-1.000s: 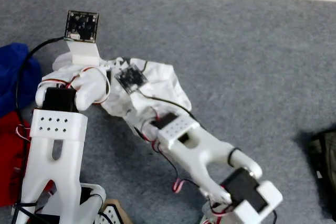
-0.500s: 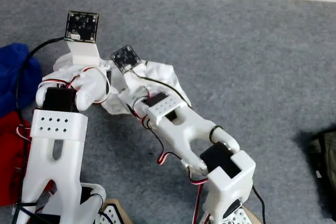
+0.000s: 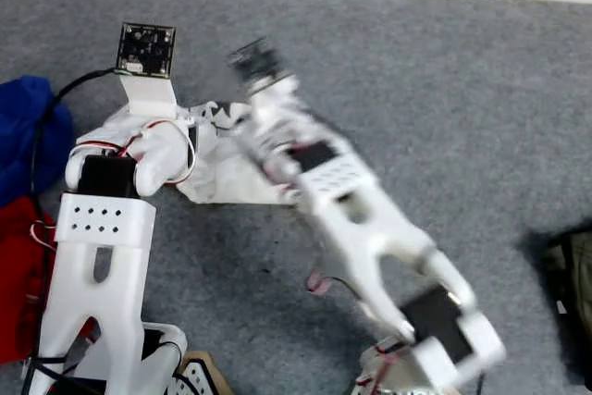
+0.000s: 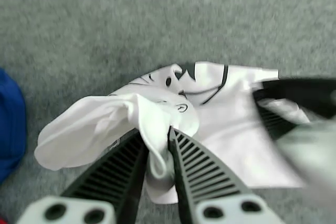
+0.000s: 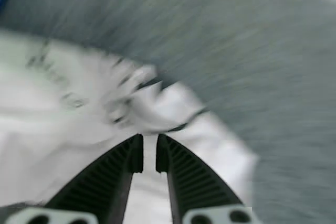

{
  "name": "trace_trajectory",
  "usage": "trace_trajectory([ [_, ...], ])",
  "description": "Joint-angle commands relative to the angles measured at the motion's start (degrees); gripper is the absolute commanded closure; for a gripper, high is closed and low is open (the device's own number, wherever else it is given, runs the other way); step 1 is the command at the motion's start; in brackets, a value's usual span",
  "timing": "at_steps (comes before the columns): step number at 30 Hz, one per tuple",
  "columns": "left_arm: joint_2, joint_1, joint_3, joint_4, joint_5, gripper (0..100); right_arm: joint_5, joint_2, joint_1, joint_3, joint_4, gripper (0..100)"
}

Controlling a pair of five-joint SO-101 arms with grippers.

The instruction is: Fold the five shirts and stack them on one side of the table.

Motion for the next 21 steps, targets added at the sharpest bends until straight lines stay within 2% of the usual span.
trace_trajectory([
  [1, -1.89, 1.89, -0.84, -4.04, -0.53, 99, 0.7, -18.68, 8.4, 8.4, 0.4, 94.0],
  [6, -1.71, 10.15, -0.4, -4.75, -0.88, 99, 0.26, -37.58, 17.27, 22.99, 0.31, 94.0],
  [10, -1.36, 17.54, 0.48, -5.27, -0.97, 99, 0.26, -47.78, 18.15, 31.52, 0.22, 94.0],
  [12, -1.36, 20.62, 2.68, -8.44, -0.97, 99, 0.26, -50.68, 18.15, 33.98, 0.22, 94.0],
  [15, -0.84, 22.99, 7.87, -14.86, -1.67, 99, 0.18, -52.35, 18.15, 35.47, 0.22, 94.0],
  [18, 3.3, 24.22, 10.77, -19.96, -6.07, 98, 0.18, -52.35, 18.15, 35.56, 0.31, 94.0],
  [21, 9.36, 23.87, 10.51, -23.03, -6.68, 90, -1.85, -52.35, 18.15, 35.56, 0.31, 94.0],
])
